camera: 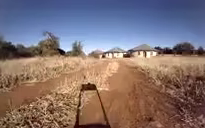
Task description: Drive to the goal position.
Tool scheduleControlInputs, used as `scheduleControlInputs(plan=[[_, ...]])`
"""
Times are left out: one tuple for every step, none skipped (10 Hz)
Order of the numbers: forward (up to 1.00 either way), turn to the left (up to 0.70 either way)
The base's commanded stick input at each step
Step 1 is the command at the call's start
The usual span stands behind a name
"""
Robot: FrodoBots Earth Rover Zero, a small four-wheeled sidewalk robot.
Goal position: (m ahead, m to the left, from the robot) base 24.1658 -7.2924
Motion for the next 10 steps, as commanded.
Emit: scheduleControlInputs(plan=[[0.5,0.0],[0.5,0.0],[0.5,0.0],[0.5,0.0],[0.5,0.0],[0.5,0.0],[0.5,0.0],[0.5,0.0],[0.5,-0.02],[0.5,-0.13]])
